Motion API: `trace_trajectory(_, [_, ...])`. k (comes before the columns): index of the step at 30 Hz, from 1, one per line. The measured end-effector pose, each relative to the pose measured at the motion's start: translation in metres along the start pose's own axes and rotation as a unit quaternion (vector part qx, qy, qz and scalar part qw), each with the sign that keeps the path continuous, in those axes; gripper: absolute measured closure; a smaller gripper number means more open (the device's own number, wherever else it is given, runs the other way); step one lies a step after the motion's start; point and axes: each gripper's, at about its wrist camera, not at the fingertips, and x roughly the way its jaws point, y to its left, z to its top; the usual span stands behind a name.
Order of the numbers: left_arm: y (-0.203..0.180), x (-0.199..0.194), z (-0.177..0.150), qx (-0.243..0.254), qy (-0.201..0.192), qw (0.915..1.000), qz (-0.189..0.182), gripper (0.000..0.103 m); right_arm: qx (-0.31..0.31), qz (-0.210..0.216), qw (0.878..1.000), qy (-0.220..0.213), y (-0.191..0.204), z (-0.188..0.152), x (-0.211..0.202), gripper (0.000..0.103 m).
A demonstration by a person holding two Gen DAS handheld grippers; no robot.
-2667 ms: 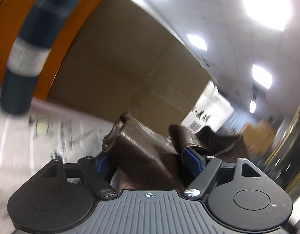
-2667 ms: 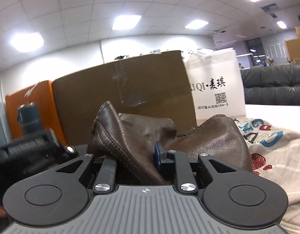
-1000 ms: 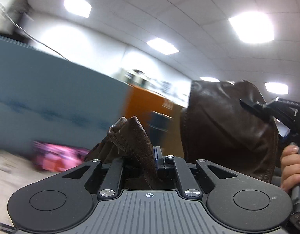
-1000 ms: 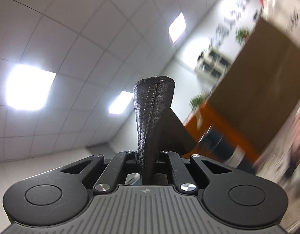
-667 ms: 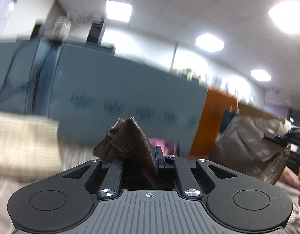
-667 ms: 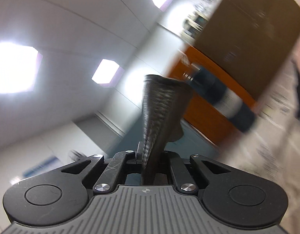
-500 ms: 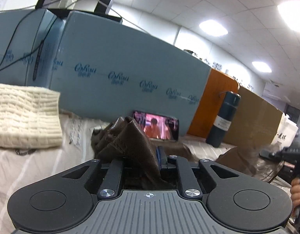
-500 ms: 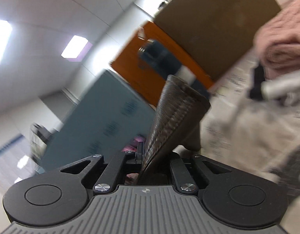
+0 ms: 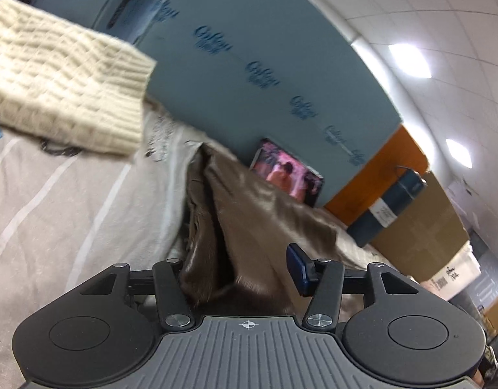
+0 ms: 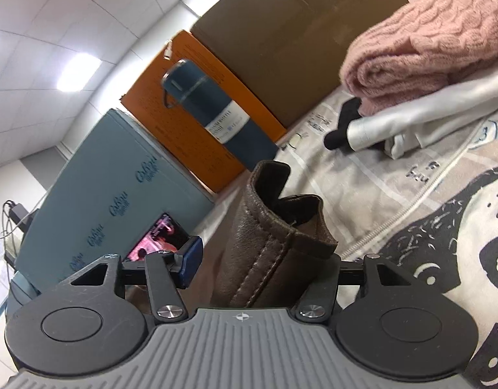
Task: Fold clothes
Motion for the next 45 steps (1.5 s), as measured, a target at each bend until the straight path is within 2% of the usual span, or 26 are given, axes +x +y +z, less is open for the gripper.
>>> trace_trajectory(2, [0.004, 0.002, 0.0, -0.007, 0.003, 1.0, 0.005, 0.053, 0.0, -0.014, 1.0, -0.003, -0.001, 0.001, 0.002, 0.052])
trace_trajectory(3, [0.003, 0.002, -0.001, 0.002, 0.002, 1.0, 0.006, 0.055, -0.004, -0.021, 1.0, -0.006, -0.001, 0.0, 0.001, 0.058])
trace_trajectory(4, [0.002, 0.002, -0.002, 0.01, 0.0, 0.9999, 0.006, 0.061, -0.009, -0.022, 1.0, -0.006, -0.002, 0.0, 0.002, 0.071])
trace_trajectory(6, [-0.002, 0.002, -0.004, 0.03, -0.005, 0.9995, 0.007, 0.079, -0.018, -0.013, 1.0, -0.002, -0.002, 0.0, 0.003, 0.084])
trace_trajectory(7, [-0.004, 0.002, -0.004, 0.041, -0.009, 0.9991, 0.007, 0.082, -0.025, -0.01, 1.0, -0.001, -0.001, 0.0, 0.003, 0.088])
trace_trajectory(11, [-0.017, 0.004, -0.002, 0.084, -0.017, 0.9963, 0.009, 0.086, -0.076, 0.003, 0.997, -0.012, 0.012, 0.003, 0.002, 0.093])
trace_trajectory(14, [-0.03, 0.011, 0.004, 0.119, -0.022, 0.9926, -0.004, 0.086, -0.118, 0.017, 0.992, -0.028, 0.026, 0.008, 0.0, 0.095])
trace_trajectory(17, [-0.035, 0.025, 0.01, 0.134, 0.005, 0.991, 0.002, 0.086, -0.126, 0.017, 0.991, -0.033, 0.03, 0.015, -0.001, 0.095])
trace_trajectory(19, [-0.034, 0.026, 0.011, 0.146, 0.016, 0.9892, 0.006, 0.081, -0.126, 0.003, 0.992, -0.02, 0.026, 0.021, 0.0, 0.095])
trace_trajectory(20, [-0.033, 0.026, 0.011, 0.152, 0.022, 0.9882, 0.008, 0.079, -0.135, -0.007, 0.991, -0.006, 0.024, 0.023, 0.0, 0.094])
trace_trajectory(21, [-0.032, 0.025, 0.011, 0.154, 0.022, 0.9878, 0.009, 0.074, -0.144, -0.017, 0.989, 0.007, 0.021, 0.025, 0.001, 0.089])
trace_trajectory(22, [-0.031, 0.022, 0.013, 0.16, 0.02, 0.9868, 0.014, 0.063, -0.152, -0.03, 0.988, 0.02, 0.016, 0.028, 0.001, 0.078])
trace_trajectory(23, [-0.03, 0.019, 0.016, 0.168, 0.013, 0.9854, 0.024, 0.056, -0.159, -0.041, 0.986, 0.027, 0.011, 0.03, 0.001, 0.073])
trace_trajectory(24, [-0.031, 0.015, 0.019, 0.179, -0.002, 0.9834, 0.029, 0.042, -0.165, -0.049, 0.985, 0.028, 0.006, 0.033, -0.001, 0.064])
trace_trajectory(25, [-0.031, 0.011, 0.022, 0.19, -0.016, 0.981, 0.035, 0.033, -0.174, -0.052, 0.983, 0.027, 0.002, 0.036, -0.004, 0.054])
trace_trajectory(27, [-0.031, 0.005, 0.032, 0.203, -0.035, 0.9779, 0.039, 0.025, -0.194, -0.061, 0.979, 0.02, -0.002, 0.041, -0.01, 0.045])
trace_trajectory(28, [-0.031, 0.005, 0.039, 0.203, -0.039, 0.9776, 0.037, 0.022, -0.203, -0.061, 0.977, 0.015, -0.003, 0.045, -0.013, 0.037])
trace_trajectory(29, [-0.03, 0.004, 0.046, 0.204, -0.043, 0.9774, 0.035, 0.022, -0.207, -0.056, 0.977, 0.01, -0.004, 0.049, -0.016, 0.033])
trace_trajectory(31, [-0.026, 0.014, 0.062, 0.174, -0.027, 0.9844, 0.008, 0.018, -0.2, -0.043, 0.979, 0.002, -0.007, 0.059, -0.021, 0.025])
trace_trajectory(34, [-0.018, 0.038, 0.085, 0.116, 0.011, 0.9925, -0.037, 0.018, -0.171, -0.017, 0.985, 0.004, -0.009, 0.076, -0.016, 0.022])
trace_trajectory(37, [-0.008, 0.061, 0.094, 0.067, 0.035, 0.9959, -0.049, 0.018, -0.121, -0.001, 0.992, 0.022, -0.011, 0.093, 0.003, 0.02])
trace_trajectory(41, [0.006, 0.092, 0.106, 0.003, 0.066, 0.9957, -0.064, 0.018, -0.102, 0.019, 0.993, 0.056, -0.01, 0.104, 0.031, 0.02])
trace_trajectory(45, [0.013, 0.101, 0.104, -0.023, 0.08, 0.9895, -0.118, 0.018, -0.099, 0.045, 0.987, 0.116, -0.01, 0.104, 0.056, 0.02])
